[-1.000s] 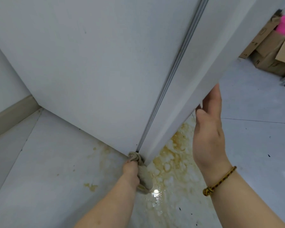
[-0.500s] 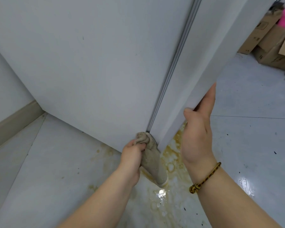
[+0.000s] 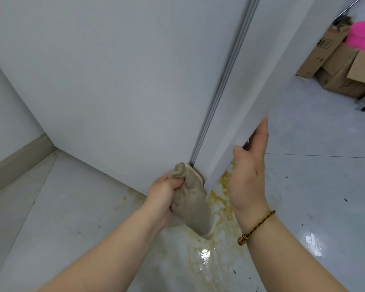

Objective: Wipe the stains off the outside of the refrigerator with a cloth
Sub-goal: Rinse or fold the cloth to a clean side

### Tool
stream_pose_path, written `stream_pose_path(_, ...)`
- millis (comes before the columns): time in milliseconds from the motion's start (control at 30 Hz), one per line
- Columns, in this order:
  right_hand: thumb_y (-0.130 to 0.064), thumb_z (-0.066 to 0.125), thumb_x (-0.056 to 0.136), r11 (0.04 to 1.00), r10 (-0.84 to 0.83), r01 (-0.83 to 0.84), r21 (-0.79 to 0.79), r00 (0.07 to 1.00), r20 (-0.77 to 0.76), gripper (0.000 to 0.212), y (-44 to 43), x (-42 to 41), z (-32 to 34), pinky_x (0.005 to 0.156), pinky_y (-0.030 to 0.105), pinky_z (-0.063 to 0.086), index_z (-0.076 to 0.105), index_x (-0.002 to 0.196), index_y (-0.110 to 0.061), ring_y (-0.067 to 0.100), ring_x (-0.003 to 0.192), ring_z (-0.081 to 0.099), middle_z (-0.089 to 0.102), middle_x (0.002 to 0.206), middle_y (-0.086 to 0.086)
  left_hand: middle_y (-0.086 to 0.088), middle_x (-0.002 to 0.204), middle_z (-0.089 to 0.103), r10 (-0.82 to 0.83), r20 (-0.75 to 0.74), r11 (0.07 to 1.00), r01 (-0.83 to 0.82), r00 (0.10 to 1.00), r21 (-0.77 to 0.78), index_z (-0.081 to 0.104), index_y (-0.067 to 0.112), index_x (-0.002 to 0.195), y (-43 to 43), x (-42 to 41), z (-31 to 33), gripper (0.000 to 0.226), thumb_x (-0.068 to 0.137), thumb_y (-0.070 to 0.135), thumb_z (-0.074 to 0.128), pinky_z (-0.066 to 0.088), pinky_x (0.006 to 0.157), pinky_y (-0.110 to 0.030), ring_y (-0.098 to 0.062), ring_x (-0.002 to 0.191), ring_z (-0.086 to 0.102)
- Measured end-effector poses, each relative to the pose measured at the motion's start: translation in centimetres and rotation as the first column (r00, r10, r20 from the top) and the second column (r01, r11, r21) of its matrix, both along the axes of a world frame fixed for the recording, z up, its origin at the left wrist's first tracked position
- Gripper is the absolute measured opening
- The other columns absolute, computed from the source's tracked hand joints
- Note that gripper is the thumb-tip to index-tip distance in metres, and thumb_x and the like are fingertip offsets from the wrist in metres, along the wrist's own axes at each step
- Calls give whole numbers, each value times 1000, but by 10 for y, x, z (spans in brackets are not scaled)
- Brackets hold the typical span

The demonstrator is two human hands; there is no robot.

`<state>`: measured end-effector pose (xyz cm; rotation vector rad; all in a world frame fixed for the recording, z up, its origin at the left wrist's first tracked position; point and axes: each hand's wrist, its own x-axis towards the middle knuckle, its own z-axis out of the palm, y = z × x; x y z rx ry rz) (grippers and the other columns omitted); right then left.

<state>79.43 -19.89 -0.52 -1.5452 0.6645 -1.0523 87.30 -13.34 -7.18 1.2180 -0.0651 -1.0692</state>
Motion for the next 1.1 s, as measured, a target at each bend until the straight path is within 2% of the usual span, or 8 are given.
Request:
stream_pose_path(100, -25, 34, 79, 968, -232, 226, 105, 972, 46, 51, 12, 2, -4, 102, 11, 35, 40, 130, -24, -1, 123, 43, 46, 133, -11, -3, 63, 68, -97, 23, 986, 99, 995, -132, 62, 7, 80, 14, 29, 35, 26, 88, -4, 40, 53, 61, -21, -12, 58, 66)
stream_pose_path(200, -34, 36, 74, 892, -411, 418, 175, 909, -72, 16, 30, -9, -13, 69, 2, 39, 47, 84, -28, 0, 80, 49, 51, 86, -11, -5, 67, 69, -58, 28, 983, 62, 998, -174, 62, 6, 81, 29, 56, 56, 26, 88, -3, 39, 54, 60, -21, -12, 59, 67)
stream_pose_path(333, -49, 49, 59, 973, -155, 179, 145, 975, -161, 24, 63, 1, -18, 51, 10, 37, 53, 60, -26, 2, 51, 45, 51, 56, -5, -4, 68, 71, -17, 57, 978, 28, 998, -205, 62, 7, 85, 49, 85, 74, 24, 88, -1, 40, 55, 62, -23, -13, 62, 68)
stream_pose_path(500, -42, 50, 70, 977, 170, -183, -111, 979, -116, 12, 70, 66, 41, 73, 8, 43, 60, 75, -37, -2, 80, 57, 62, 83, -20, -4, 72, 70, 35, 159, 978, -1, 987, -209, 62, 9, 87, 68, 116, 119, 22, 87, -2, 43, 55, 62, -22, -12, 63, 67)
stream_pose_path(633, -57, 49, 61, 921, 360, -383, -65, 905, -228, 45, 77, 119, 129, 95, -3, 26, 40, 105, -52, -22, 118, 31, 35, 129, -31, -1, 66, 69, 37, 238, 981, 9, 971, -192, 64, 10, 81, 100, 138, 196, 19, 83, -4, 52, 53, 55, -18, -10, 60, 66)
stream_pose_path(767, -38, 71, 71, 786, 602, -613, 74, 734, -315, 67, 87, 160, 235, 83, -12, 26, 21, 109, -61, -30, 113, 22, 28, 126, -36, -4, 73, 71, 39, 343, 986, 19, 938, -163, 70, 15, 76, 139, 160, 288, 16, 65, 9, 60, 55, 60, -21, -12, 66, 68)
stream_pose_path(900, -25, 76, 67, 570, 818, -779, 263, 508, -269, 61, 112, 192, 329, 86, 11, 48, 39, 112, -46, -8, 107, 54, 53, 118, -21, -2, 78, 71, 126, 405, 989, -81, 906, -127, 69, 19, 81, 182, 176, 390, 20, 65, 13, 58, 55, 69, -26, -13, 73, 67)
stream_pose_path(1100, -20, 76, 69, 613, 782, -764, 200, 552, -289, 22, 162, 211, 459, 73, 30, 54, 58, 80, -26, 9, 77, 64, 66, 80, -7, 8, 61, 65, 287, 455, 956, -278, 843, -89, 57, 16, 82, 248, 185, 528, 22, 63, 18, 68, 50, 54, -16, -3, 57, 61)
